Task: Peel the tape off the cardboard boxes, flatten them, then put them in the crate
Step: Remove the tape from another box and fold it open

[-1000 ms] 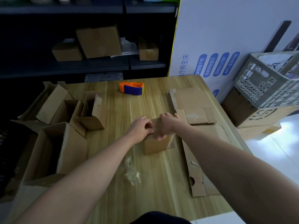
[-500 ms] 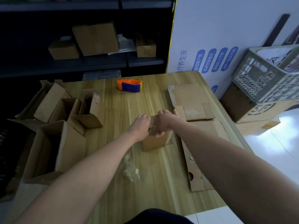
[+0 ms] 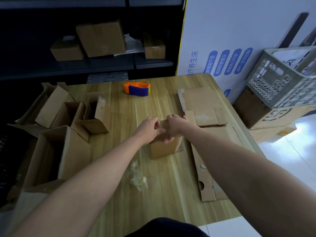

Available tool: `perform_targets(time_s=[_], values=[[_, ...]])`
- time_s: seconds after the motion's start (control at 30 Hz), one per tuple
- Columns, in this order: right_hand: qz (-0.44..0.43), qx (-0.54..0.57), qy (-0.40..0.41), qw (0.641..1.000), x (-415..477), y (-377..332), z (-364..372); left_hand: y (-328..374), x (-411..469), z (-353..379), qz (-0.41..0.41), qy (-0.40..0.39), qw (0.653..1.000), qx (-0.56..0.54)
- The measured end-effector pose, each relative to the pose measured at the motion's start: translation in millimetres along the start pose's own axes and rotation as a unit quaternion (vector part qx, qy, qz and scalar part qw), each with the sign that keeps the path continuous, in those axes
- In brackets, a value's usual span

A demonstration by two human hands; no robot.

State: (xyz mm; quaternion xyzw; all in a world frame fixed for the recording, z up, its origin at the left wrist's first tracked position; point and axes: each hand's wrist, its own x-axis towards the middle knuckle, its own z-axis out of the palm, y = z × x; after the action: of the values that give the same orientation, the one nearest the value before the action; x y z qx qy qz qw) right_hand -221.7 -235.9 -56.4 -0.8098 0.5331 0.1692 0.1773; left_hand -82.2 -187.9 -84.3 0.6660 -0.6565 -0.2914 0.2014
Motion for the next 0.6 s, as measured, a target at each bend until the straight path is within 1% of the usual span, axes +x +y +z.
perform_targets(time_s=[0.13,0.2,0.23,0.3,0.37,0.4,0.43,0.47,0.53,0.57,0.6], values=[[-0.001,-0.01,-0.008,1.0,0,0,1,9,2,9,-0.003,0.022,0.996,0.087],[0.001,-0.003,-0.009,1.0,-1,1,1,7,0,9,-0.013,0.047,0.995,0.087],[0.0,0.0,-0.008,1.0,-1,1,1,3,-1,8,-0.027,0.058,0.997,0.048],[-0.003,0.003,-0.01,1.0,-2,1,-1,-3,-5,2,-0.07,0.082,0.99,-0.085],[-0.005,0.004,-0.014,1.0,-3,0,-2,-8,-8,-1,-0.124,0.116,0.965,-0.2],[-0.006,0.004,-0.015,1.0,-4,0,-3,-9,-8,-1,-0.15,0.136,0.946,-0.252],[-0.007,0.004,-0.017,1.0,-4,0,-4,-9,-8,1,-0.177,0.162,0.916,-0.322],[-0.007,0.003,-0.019,1.0,-5,-1,-4,-8,-8,2,-0.206,0.19,0.868,-0.409],[-0.008,-0.005,-0.019,1.0,-7,-1,-5,-6,-6,2,-0.271,0.229,0.748,-0.562],[-0.008,-0.007,-0.019,1.0,-7,-1,-5,-7,-6,2,-0.299,0.236,0.695,-0.611],[-0.008,-0.008,-0.019,1.0,-8,-2,-5,-8,-8,0,-0.321,0.24,0.65,-0.646]])
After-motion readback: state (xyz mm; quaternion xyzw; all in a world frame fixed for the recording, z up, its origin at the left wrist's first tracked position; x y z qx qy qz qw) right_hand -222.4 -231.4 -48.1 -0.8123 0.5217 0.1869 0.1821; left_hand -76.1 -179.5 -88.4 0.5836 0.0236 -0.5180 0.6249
